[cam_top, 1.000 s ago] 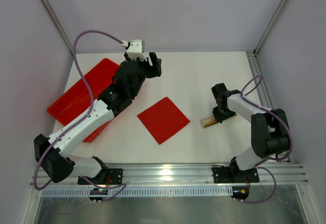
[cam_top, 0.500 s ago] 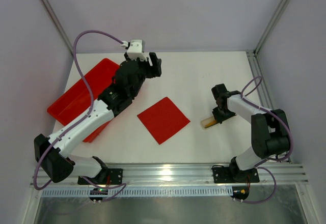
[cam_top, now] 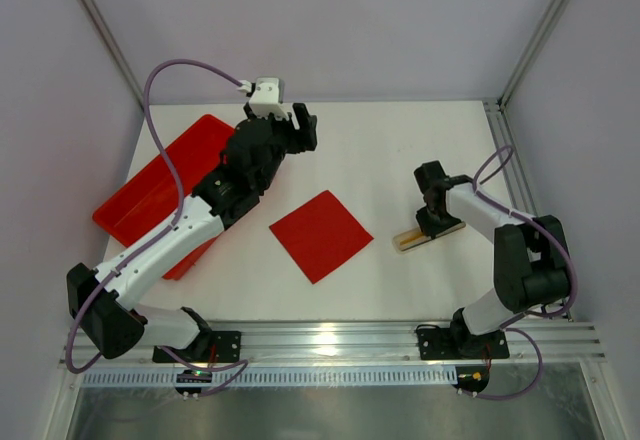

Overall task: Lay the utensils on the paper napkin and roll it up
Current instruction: Pick up the utensils from the container.

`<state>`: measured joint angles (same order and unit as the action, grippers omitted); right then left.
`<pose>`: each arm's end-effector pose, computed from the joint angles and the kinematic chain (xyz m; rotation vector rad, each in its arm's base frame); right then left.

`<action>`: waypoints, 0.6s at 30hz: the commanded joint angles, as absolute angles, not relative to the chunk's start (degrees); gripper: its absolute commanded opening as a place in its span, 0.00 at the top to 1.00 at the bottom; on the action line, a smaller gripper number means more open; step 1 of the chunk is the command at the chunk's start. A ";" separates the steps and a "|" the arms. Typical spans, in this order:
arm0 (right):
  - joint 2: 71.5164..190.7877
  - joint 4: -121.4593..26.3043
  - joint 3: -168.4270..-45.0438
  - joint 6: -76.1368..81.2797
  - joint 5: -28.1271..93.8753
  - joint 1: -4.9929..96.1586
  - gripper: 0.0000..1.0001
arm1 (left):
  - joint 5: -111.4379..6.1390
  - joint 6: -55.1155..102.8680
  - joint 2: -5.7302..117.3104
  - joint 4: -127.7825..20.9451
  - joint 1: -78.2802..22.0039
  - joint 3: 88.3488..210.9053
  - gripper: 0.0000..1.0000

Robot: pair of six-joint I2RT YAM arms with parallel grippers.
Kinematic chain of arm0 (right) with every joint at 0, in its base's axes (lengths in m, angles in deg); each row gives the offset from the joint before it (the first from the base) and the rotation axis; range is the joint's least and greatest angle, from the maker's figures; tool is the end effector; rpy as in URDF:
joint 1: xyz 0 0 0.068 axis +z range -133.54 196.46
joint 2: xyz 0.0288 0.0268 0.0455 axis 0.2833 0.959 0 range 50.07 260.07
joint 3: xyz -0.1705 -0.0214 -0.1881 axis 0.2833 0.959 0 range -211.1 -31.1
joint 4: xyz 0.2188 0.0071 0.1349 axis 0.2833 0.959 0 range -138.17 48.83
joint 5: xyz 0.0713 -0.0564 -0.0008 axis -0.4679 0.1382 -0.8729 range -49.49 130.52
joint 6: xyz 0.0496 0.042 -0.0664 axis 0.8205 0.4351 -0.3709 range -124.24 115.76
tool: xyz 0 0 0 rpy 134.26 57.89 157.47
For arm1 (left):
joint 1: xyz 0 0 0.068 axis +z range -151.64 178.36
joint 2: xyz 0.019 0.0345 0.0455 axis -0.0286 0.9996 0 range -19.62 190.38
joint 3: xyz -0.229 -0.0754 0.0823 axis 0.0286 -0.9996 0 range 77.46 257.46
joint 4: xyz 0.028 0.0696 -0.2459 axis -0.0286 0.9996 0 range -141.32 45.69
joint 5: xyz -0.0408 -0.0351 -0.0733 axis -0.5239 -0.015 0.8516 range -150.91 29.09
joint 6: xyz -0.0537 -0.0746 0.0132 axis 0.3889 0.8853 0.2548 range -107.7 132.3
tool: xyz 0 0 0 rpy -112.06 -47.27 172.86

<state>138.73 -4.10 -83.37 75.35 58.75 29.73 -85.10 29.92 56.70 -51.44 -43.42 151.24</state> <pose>0.2676 0.0362 0.1131 1.5598 2.3187 -0.1401 0.2873 -0.2109 0.3949 0.0133 1.6286 -0.4609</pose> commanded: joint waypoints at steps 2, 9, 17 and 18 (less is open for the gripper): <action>136.64 -2.38 -85.86 75.12 61.08 30.43 0.87 | -85.08 30.58 55.27 -52.81 -43.56 151.11 0.30; 134.80 -2.56 -85.59 74.95 61.87 31.05 0.92 | -84.82 30.75 55.09 -52.72 -43.56 151.11 0.30; 127.87 -1.24 -84.71 73.81 62.93 31.75 0.96 | -84.38 31.81 54.57 -52.11 -43.56 151.29 0.30; 127.33 -0.72 -85.15 72.59 62.93 32.18 0.96 | -84.38 32.07 54.39 -51.58 -43.56 151.37 0.30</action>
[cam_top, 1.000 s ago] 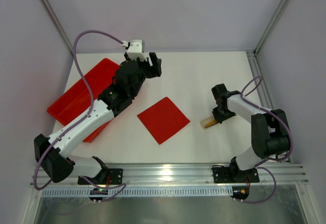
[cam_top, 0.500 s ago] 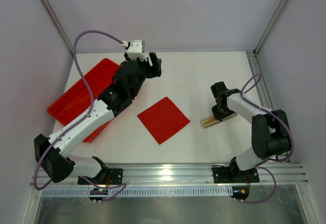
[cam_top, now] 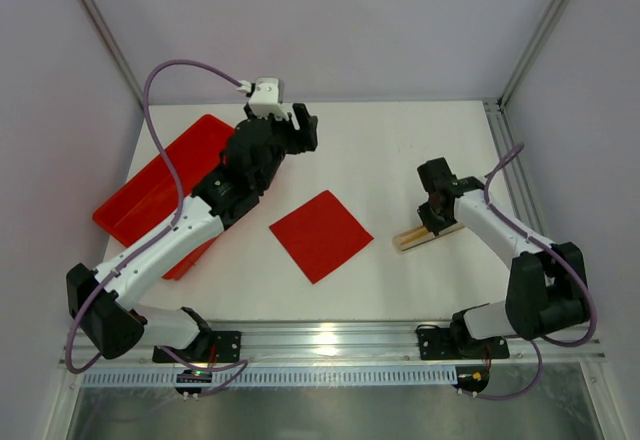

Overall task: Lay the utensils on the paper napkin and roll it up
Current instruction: Pick up the utensils from the container, then place the utensils on the napkin.

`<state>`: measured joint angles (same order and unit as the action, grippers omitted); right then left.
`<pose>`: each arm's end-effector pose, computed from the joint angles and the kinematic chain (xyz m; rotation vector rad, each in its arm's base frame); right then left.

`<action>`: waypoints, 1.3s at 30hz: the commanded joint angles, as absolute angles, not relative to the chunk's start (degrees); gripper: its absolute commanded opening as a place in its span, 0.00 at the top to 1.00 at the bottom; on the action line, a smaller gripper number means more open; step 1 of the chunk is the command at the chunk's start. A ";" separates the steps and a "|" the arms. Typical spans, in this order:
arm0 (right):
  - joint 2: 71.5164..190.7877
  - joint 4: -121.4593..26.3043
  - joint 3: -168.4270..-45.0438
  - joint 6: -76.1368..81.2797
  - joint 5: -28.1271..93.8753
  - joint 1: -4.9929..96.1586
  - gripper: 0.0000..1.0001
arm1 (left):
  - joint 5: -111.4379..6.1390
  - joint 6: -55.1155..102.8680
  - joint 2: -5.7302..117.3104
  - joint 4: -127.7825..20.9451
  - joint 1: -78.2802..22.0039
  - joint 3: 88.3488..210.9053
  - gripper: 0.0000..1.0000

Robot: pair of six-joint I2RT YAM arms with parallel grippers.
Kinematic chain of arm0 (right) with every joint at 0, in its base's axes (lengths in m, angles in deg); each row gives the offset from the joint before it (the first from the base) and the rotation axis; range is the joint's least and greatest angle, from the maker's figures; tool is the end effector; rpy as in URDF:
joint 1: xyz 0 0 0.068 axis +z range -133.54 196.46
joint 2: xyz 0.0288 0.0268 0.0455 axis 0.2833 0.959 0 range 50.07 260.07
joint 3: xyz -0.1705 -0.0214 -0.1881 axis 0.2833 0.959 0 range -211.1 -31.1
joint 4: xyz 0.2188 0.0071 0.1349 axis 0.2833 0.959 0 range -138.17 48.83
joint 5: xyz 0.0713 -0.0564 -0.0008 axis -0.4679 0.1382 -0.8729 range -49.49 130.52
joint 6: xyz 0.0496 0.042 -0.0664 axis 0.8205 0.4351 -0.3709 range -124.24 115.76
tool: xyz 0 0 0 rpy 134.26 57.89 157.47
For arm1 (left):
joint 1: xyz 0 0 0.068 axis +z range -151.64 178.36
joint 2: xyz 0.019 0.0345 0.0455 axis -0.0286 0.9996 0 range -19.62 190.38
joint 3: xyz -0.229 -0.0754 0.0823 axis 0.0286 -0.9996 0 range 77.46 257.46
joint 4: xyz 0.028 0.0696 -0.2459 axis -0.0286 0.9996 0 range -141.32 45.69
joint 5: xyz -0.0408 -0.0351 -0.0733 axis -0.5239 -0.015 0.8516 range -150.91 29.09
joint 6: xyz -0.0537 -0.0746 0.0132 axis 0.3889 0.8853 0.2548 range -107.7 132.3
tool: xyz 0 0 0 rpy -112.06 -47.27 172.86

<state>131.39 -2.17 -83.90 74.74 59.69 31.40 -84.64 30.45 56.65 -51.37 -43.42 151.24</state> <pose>0.2618 0.0414 0.1465 1.4924 2.2688 -0.0433 0.2869 -0.2113 0.3950 0.0121 1.6303 -0.4742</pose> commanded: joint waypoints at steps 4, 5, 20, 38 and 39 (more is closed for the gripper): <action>126.01 -2.81 -91.11 61.88 64.52 36.49 0.96 | -85.43 33.74 53.25 -48.69 -43.56 151.64 0.30; 126.44 -3.52 -92.61 57.24 64.25 37.37 0.96 | -86.65 34.61 52.72 -47.72 -43.56 152.16 0.31; 143.03 -19.00 -105.62 28.11 38.76 52.39 0.96 | -111.79 44.46 44.20 -23.90 -43.56 153.40 0.33; 151.76 -19.17 -110.12 30.82 38.39 58.46 0.96 | -111.54 44.81 35.32 -21.26 -43.56 148.65 0.31; 151.50 -19.52 -108.72 32.65 39.10 58.55 0.96 | -111.45 44.99 35.40 -21.17 -43.56 148.65 0.31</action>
